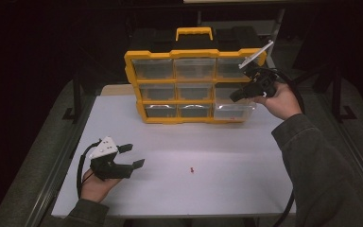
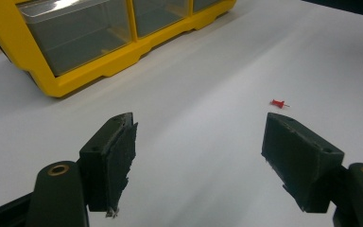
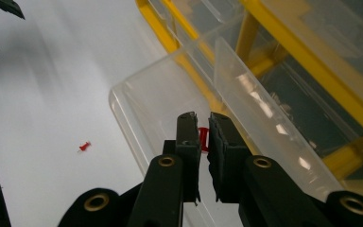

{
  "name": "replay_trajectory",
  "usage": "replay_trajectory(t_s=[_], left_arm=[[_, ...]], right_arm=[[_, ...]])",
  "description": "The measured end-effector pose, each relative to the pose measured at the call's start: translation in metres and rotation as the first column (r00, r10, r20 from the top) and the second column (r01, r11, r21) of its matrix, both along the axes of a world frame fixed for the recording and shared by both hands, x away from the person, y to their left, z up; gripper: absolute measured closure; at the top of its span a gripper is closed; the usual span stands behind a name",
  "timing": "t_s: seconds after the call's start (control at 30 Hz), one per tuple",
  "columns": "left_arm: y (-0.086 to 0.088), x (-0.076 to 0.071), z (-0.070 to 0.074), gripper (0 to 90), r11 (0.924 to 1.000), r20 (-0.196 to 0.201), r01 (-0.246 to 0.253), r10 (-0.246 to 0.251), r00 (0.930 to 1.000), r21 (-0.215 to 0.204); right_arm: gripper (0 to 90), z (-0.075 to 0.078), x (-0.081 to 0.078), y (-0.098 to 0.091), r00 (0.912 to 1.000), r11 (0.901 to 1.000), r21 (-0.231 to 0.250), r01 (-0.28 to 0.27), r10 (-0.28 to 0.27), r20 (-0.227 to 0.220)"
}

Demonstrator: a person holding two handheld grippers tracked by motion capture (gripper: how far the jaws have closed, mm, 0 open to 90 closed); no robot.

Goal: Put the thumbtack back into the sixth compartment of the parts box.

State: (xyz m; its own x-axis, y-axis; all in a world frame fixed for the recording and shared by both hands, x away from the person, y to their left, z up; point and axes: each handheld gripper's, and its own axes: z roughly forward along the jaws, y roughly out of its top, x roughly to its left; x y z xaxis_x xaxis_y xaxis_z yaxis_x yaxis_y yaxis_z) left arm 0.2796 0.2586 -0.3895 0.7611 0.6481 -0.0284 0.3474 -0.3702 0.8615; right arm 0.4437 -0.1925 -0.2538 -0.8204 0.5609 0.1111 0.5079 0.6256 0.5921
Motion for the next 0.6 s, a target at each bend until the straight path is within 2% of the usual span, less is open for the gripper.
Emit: replay_trajectory(t_s=[0.13,0.37,0.5,0.6], left_arm=[[0.000,0.000,0.000,26.1,1.0000,0.003,0.004,-0.004,1.0000,0.003],[0.000,0.000,0.001,26.1,1.0000,0.002,0.004,-0.004,1.0000,0.005],[0.000,0.000,0.000,26.1,1.0000,0.004,0.004,-0.004,1.0000,0.004],[0.000,0.000,0.000,26.1,1.0000,0.000,0.003,-0.003,1.0000,0.006]], right_arm=[[79.7,-0.005,0.002,0.000,0.9999,0.9998,-0.009,0.015,-0.015,-0.009],[78.5,-0.005,0.001,-0.001,0.9999,0.9999,0.002,0.017,-0.017,-0.004],[77.9,-0.002,-0.002,0.000,0.9999,0.9999,0.008,0.013,-0.013,0.004],[76.9,0.007,-0.007,0.001,0.9999,0.9994,0.034,0.002,-0.003,0.017]])
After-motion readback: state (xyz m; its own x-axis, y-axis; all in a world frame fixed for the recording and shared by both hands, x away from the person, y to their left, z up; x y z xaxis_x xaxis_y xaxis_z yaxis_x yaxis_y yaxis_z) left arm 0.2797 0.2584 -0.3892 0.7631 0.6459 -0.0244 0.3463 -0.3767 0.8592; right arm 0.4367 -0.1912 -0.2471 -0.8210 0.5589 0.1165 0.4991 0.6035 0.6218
